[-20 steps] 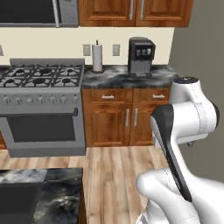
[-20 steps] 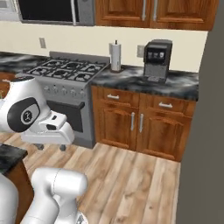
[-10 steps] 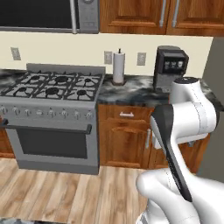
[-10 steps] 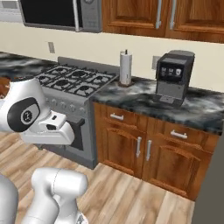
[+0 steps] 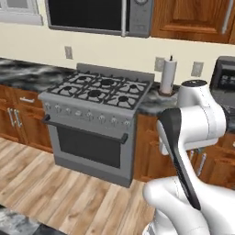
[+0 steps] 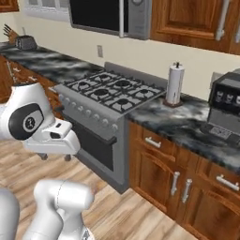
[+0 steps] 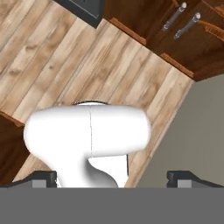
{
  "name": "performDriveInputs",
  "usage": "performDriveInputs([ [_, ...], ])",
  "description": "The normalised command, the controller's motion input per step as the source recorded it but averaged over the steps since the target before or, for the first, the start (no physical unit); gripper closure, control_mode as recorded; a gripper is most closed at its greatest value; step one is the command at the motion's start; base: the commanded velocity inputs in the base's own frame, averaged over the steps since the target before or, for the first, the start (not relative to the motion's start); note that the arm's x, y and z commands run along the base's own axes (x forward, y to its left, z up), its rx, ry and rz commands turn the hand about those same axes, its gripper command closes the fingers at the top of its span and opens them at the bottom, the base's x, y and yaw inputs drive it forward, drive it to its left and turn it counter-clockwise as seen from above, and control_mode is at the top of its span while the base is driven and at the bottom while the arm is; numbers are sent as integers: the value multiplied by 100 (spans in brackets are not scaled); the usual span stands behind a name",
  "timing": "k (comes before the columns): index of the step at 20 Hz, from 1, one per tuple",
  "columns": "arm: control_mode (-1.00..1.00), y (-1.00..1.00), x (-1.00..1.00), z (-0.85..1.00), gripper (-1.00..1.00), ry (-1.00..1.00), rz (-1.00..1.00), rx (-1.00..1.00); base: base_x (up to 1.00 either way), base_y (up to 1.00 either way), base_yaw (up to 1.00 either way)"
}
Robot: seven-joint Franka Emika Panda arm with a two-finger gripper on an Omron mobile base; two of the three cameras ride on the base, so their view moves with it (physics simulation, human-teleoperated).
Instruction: Retrieve the butter from the fridge and place it on a plate on the dining table. Then retrieve the butter knife by the fridge and place it near the plate.
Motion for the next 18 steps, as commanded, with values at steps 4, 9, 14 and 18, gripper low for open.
performDriveInputs([
  [4, 100, 0, 0, 0, -100, 0, 0, 0, 35, 3, 64],
  [9, 100, 0, 0, 0, -100, 0, 0, 0, 30, 13, 61],
  [14, 100, 0, 0, 0, -100, 0, 0, 0, 26, 0, 55],
  [18, 100, 0, 0, 0, -100, 0, 0, 0, 18, 0, 57],
])
